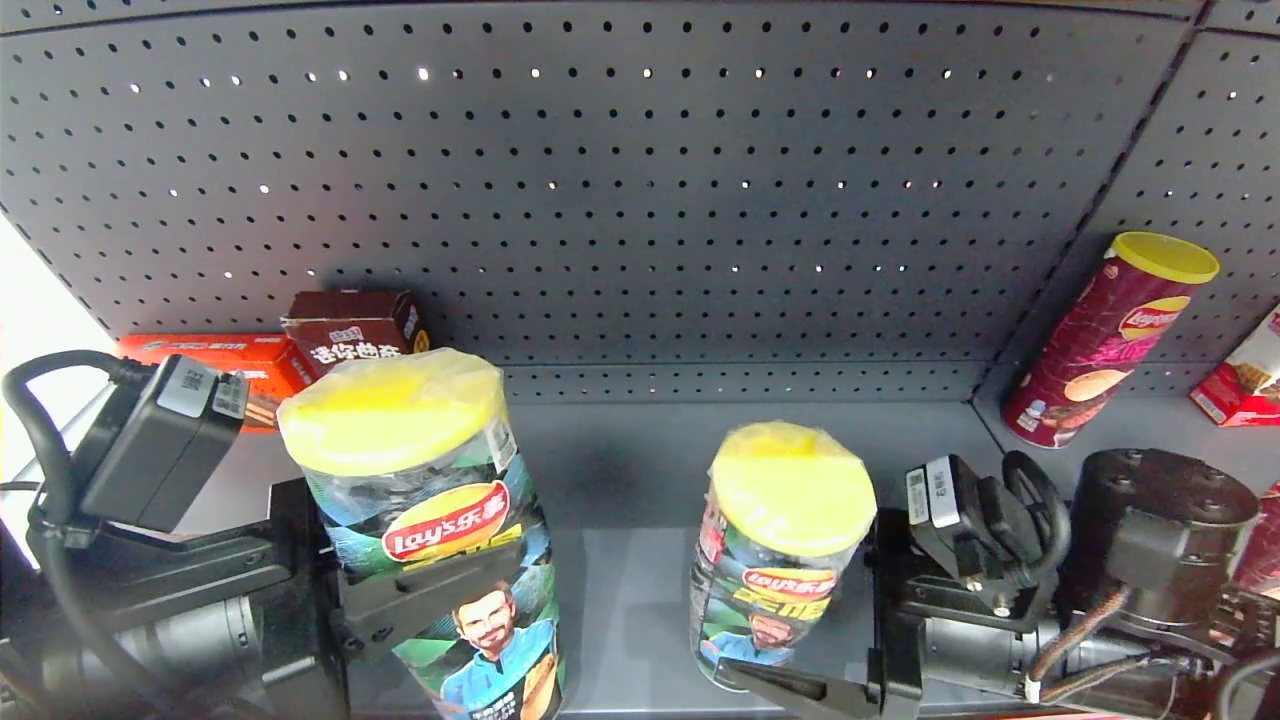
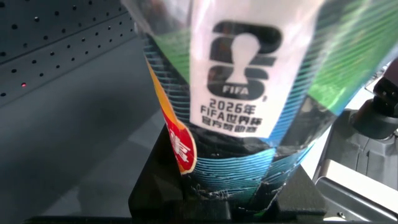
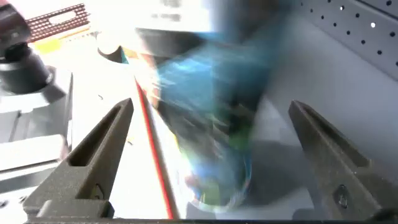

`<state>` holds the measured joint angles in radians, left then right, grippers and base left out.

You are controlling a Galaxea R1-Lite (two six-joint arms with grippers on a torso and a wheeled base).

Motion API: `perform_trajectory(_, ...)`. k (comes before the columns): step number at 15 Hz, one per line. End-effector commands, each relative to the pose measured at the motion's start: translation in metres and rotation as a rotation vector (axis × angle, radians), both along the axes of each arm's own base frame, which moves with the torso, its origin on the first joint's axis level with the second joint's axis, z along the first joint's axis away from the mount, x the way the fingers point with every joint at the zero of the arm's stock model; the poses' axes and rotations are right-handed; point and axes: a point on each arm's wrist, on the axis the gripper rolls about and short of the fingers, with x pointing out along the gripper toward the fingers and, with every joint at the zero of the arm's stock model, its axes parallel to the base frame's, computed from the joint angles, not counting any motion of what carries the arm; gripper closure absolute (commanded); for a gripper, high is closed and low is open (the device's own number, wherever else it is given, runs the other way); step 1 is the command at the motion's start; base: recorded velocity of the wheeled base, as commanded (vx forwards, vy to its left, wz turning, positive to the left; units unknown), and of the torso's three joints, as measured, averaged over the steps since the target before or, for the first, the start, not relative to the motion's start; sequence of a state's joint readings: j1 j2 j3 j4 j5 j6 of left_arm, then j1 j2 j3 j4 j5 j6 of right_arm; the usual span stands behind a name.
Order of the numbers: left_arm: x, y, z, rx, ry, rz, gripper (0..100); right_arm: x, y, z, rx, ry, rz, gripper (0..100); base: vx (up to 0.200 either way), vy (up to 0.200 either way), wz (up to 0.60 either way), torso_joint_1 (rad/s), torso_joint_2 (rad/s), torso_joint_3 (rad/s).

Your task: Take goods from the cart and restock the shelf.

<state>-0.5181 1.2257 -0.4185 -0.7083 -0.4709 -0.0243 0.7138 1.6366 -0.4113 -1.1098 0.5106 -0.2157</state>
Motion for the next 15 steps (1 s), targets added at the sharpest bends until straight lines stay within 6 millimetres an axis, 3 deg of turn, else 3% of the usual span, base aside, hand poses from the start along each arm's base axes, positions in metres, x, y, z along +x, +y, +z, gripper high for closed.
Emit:
perform_trajectory(1, 0.0, 0.0, 0.0, -0.001, 0.0, 0.0, 100, -0.021, -0.026, 0.009, 0.021, -0.024, -0.028, 0, 0.0, 0.0, 0.0, 0.0, 0.0, 0.0)
perform_trajectory(11, 0.001, -0.001, 0.003, -0.005, -0.008, 0.0, 100, -0.093, -0.089, 0.034, 0.076, -0.097, -0.178, 0, 0.0, 0.0, 0.0, 0.0, 0.0, 0.0)
perform_trajectory(13, 0.001, -0.001, 0.002, -0.004, -0.006, -0.004, 100, -0.119, -0.114, 0.029, 0.086, -0.057, -0.286, 0, 0.0, 0.0, 0.0, 0.0, 0.0, 0.0)
perform_trajectory(15, 0.002, -0.002, 0.003, -0.003, -0.007, -0.005, 100, -0.139, -0.132, 0.007, 0.075, -0.022, -0.358, 0, 0.0, 0.0, 0.0, 0.0, 0.0, 0.0)
